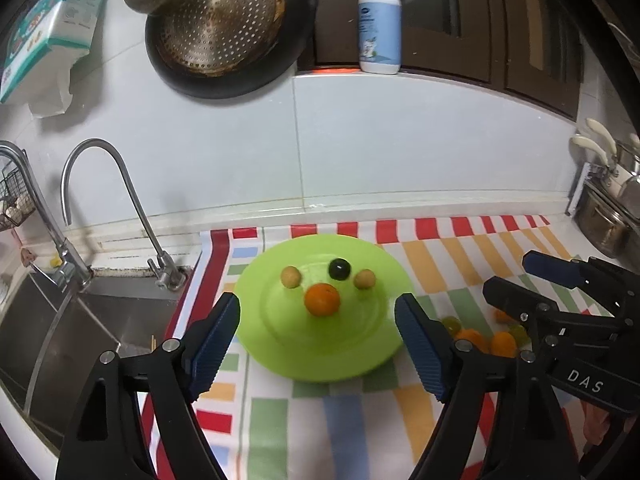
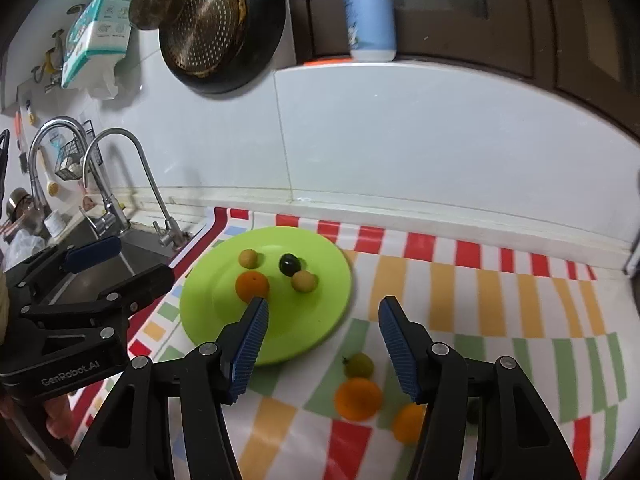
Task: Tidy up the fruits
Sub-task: 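Lift both tools off the plate and move back toward the fruit cluster, then grasp a dark plum with the right tool while the left grasps a large orange, then carry the plum and orange onto the green plate and open both tools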
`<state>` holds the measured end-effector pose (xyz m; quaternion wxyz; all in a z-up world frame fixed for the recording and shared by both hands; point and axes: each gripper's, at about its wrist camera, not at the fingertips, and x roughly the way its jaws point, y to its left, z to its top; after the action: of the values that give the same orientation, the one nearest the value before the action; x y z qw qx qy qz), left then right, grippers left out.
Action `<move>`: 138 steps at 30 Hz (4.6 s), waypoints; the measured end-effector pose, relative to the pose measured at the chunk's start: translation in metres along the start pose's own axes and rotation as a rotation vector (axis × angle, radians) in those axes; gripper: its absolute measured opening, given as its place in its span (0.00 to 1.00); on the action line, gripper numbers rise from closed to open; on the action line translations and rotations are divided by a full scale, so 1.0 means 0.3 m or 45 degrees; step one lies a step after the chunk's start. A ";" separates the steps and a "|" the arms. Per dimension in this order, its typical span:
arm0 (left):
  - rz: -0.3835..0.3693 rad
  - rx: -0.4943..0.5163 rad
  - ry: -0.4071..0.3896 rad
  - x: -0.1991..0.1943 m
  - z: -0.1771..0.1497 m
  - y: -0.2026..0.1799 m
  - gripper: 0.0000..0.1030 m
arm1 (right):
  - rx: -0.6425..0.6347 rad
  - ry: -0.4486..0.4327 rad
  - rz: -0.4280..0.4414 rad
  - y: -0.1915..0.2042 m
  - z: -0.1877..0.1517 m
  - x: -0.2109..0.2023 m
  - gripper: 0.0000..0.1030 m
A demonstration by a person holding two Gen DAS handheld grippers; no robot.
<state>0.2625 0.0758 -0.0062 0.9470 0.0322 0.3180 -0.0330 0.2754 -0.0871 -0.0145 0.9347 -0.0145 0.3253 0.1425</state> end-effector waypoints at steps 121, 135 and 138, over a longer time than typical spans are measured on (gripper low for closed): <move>-0.228 0.104 0.081 0.033 -0.130 -0.298 0.39 | -0.007 0.067 -0.039 -0.217 -0.219 -0.102 0.27; -0.158 0.083 0.013 -0.081 -0.117 -0.150 0.39 | -0.038 -0.019 0.023 -0.061 -0.165 -0.144 0.27; -0.138 0.077 0.004 -0.090 -0.110 -0.117 0.39 | -0.044 -0.030 0.039 -0.028 -0.152 -0.143 0.27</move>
<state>0.2183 0.0449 -0.0176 0.9418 0.0436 0.3198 -0.0937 0.2182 -0.1117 -0.0248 0.9358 -0.0239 0.3120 0.1625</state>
